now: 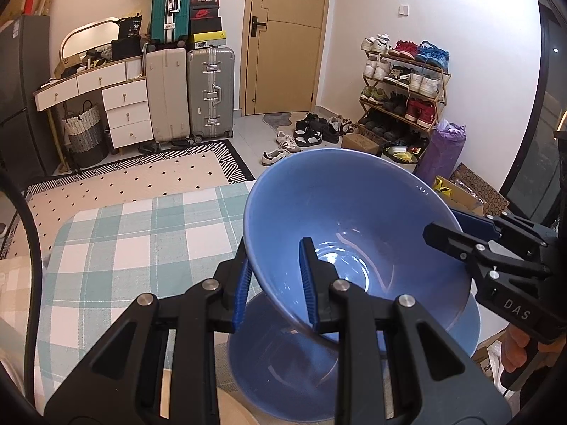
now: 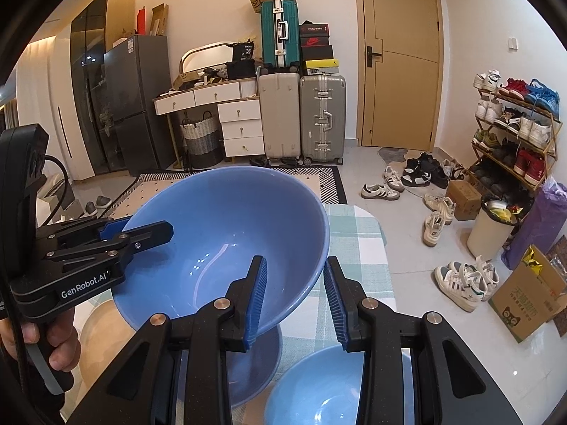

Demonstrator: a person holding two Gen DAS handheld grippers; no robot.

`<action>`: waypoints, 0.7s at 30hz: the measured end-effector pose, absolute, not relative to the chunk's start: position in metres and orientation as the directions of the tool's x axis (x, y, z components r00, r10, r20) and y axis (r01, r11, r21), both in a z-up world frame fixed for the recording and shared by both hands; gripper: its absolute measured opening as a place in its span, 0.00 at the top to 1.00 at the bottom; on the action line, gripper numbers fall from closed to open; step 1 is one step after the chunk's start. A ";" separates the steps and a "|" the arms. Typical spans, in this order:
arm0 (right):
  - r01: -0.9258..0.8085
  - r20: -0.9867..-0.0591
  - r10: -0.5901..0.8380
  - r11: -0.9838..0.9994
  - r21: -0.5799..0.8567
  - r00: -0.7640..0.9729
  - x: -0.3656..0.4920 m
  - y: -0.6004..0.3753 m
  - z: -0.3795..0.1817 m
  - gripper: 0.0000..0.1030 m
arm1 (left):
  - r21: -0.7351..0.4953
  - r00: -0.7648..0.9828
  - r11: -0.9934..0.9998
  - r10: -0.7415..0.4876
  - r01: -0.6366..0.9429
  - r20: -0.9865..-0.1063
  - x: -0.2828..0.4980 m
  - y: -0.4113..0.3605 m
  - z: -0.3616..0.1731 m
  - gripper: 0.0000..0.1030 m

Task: Organize plates and bowls
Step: 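Lower the left gripper's bowl into the right gripper's bowl, nesting them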

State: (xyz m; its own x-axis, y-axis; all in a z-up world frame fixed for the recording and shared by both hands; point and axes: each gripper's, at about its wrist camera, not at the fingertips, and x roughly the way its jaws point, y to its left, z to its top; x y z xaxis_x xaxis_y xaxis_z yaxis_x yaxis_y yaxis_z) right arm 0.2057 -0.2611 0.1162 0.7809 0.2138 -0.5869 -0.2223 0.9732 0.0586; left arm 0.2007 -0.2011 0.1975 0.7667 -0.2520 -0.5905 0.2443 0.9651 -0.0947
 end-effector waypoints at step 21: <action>-0.267 -0.572 0.232 0.963 0.023 0.787 0.177 -0.236 0.107 0.67 | -0.098 0.791 0.972 -0.233 0.216 -0.565 0.154 -0.179 0.193 0.79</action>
State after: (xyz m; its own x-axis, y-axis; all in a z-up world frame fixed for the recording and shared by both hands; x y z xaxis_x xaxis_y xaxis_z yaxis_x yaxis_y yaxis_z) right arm 0.1774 -0.2363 0.1065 0.7868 0.2317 -0.5721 -0.2670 0.9634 0.0230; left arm 0.1545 -0.1787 0.1930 0.7915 -0.2327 -0.5652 0.2157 0.9715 -0.0980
